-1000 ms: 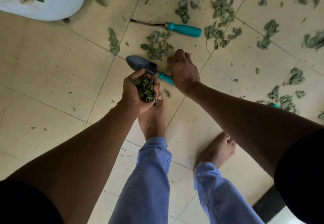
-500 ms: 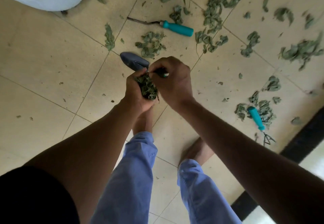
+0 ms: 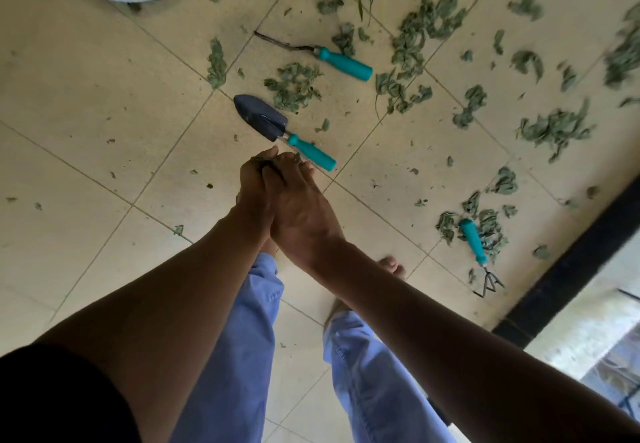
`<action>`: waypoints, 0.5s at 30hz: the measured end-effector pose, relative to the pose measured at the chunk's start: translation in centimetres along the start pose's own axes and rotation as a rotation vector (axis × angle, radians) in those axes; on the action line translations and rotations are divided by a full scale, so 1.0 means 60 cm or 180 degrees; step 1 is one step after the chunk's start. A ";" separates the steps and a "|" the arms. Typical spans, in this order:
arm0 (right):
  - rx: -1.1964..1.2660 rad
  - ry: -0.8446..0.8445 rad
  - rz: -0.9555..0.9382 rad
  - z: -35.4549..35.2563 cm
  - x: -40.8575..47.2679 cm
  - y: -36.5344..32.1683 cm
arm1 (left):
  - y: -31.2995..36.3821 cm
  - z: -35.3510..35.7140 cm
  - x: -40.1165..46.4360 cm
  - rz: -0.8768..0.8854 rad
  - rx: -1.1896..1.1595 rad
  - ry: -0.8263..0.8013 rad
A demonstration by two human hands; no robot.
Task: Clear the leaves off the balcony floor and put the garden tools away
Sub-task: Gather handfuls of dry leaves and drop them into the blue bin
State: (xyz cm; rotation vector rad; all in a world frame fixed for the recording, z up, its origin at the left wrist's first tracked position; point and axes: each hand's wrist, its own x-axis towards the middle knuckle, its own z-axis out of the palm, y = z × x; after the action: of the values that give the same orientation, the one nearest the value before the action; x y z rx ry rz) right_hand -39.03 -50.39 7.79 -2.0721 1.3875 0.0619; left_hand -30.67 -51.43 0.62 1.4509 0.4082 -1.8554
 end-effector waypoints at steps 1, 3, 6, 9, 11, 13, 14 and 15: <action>0.0146 -0.0001 0.0023 0.002 -0.005 -0.002 | 0.006 0.001 -0.004 0.0055 0.0057 -0.0006; 0.0496 0.0059 0.0009 0.000 -0.020 -0.012 | 0.005 -0.009 -0.001 -0.0112 -0.0160 0.0177; 0.0523 0.0201 0.0013 0.003 -0.032 -0.021 | 0.002 -0.019 -0.004 -0.0242 -0.0655 0.0090; 0.0587 0.0431 0.0076 0.013 -0.031 -0.015 | 0.011 -0.021 -0.009 -0.0216 -0.0727 0.0084; 0.0564 0.0583 -0.0045 0.020 -0.027 -0.008 | 0.017 -0.018 -0.016 -0.0139 -0.0657 0.0034; 0.0372 0.0669 -0.0125 0.024 -0.022 -0.001 | 0.021 -0.021 -0.023 -0.0134 -0.0566 -0.0067; 0.0230 0.0695 -0.0109 0.027 -0.020 0.003 | 0.022 -0.024 -0.023 -0.0173 -0.0569 -0.0159; 0.0071 0.0712 -0.0066 0.029 -0.017 0.005 | 0.024 -0.027 -0.023 -0.0217 -0.0584 -0.0233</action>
State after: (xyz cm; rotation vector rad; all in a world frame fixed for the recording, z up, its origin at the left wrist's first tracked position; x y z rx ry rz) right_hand -39.20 -48.69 6.65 -2.1256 1.4895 -0.1990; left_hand -28.39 -50.90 1.67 1.2564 0.5821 -1.8656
